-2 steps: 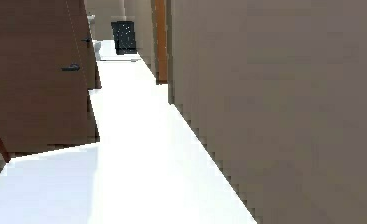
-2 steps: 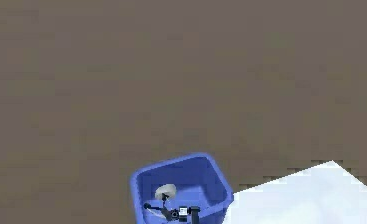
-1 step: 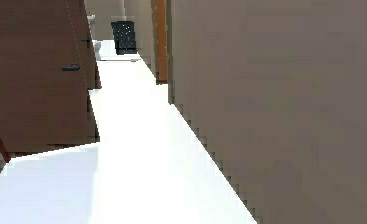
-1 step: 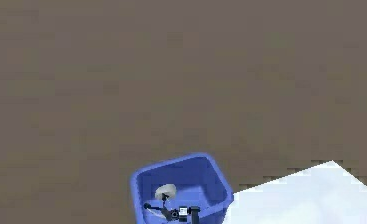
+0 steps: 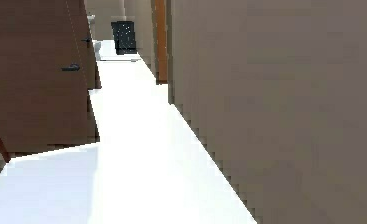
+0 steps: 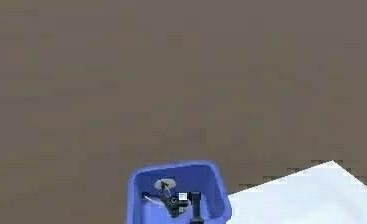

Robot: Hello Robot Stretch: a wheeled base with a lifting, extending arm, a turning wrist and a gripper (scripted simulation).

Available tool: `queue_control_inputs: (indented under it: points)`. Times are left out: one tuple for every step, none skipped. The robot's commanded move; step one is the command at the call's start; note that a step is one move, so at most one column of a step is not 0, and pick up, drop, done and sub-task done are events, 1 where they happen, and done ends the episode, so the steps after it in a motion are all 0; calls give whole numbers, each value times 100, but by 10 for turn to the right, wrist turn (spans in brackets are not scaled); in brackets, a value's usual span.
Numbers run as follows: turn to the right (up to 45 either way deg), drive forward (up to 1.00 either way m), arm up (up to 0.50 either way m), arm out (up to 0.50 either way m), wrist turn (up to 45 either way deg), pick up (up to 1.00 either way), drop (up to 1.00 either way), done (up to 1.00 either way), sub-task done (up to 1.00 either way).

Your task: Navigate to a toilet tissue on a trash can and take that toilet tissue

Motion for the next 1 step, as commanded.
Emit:
queue_control_inputs:
  points:
    - [0,0,0,0,0,0,0,100,0]
